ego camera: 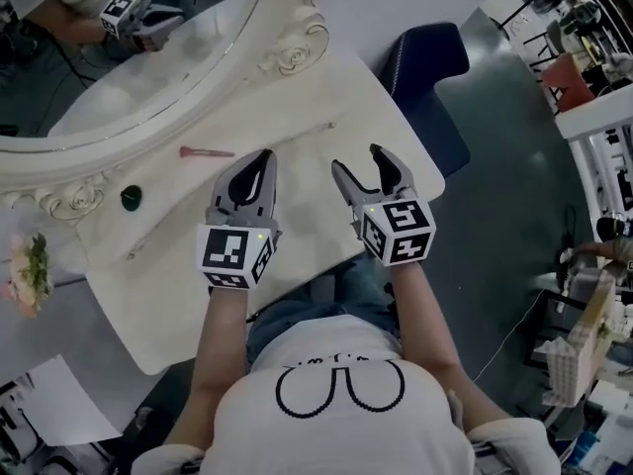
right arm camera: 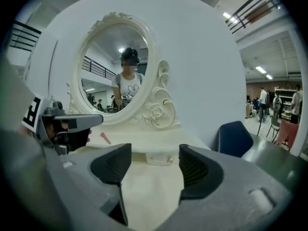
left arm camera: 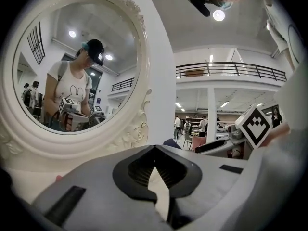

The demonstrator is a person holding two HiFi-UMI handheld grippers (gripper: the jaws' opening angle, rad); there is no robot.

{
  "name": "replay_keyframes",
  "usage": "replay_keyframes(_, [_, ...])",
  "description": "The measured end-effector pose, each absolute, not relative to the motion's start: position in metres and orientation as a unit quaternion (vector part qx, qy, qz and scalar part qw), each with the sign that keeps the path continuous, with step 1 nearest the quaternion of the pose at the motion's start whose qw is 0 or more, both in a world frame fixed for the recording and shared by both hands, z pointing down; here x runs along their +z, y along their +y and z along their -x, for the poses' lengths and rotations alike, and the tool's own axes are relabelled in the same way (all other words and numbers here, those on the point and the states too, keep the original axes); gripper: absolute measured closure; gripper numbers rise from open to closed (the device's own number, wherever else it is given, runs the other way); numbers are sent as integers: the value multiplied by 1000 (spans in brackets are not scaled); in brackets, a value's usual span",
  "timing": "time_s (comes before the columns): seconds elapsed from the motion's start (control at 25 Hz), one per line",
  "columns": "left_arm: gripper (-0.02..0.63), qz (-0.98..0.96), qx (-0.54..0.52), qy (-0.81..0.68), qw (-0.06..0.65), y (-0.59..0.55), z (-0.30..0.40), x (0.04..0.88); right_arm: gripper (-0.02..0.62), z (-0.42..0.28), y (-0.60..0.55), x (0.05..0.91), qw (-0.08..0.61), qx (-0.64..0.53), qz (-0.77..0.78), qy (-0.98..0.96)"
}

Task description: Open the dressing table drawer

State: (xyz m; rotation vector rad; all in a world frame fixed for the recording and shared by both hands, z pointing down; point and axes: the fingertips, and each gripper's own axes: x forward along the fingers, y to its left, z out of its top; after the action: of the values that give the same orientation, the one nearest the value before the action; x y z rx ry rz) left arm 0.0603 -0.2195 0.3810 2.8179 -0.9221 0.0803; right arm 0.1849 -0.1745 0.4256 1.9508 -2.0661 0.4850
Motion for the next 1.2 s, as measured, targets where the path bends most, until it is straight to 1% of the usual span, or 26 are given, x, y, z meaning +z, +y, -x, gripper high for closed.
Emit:
replay_keyframes(0.2, [607,-918,31,-386,83,-233,-59,385,293,-197,-200,450,160,170,-627,-743])
replay_keyframes(0.4, [607,-888,42,-450,85,-229,-58,391,309,-215,-225,482,189,189,-589,-762])
replay_keyframes(0.44, [607,-882,45,-461,84,-228,-58,391,317,-217,-230,489,193,193,-583,-765])
replay_keyframes(0.56, [607,-870,55,-482,84,-224,-62,393,371,-224,-244,511,208,207,-568,-769])
replay_keyframes(0.72, [607,-861,68,-497,86,-219,-67,397,390,-223,-259,538,234,219,-553,-769])
replay_keyframes(0.84, [607,-858,77,-500,88,-218,-69,401,425,-217,-269,552,250,226,-541,-770])
replay_keyframes(0.96, [607,-856,81,-504,86,-220,-71,401,430,-213,-276,563,269,226,-541,-764])
replay_keyframes(1.0, [607,-855,82,-505,86,-220,-72,400,450,-215,-278,565,275,225,-544,-760])
replay_keyframes(1.04, [607,-855,82,-505,85,-220,-72,401,493,-217,-279,567,280,223,-548,-756])
replay_keyframes(1.2, [607,-854,81,-506,85,-220,-74,402,497,-219,-279,567,283,218,-546,-758])
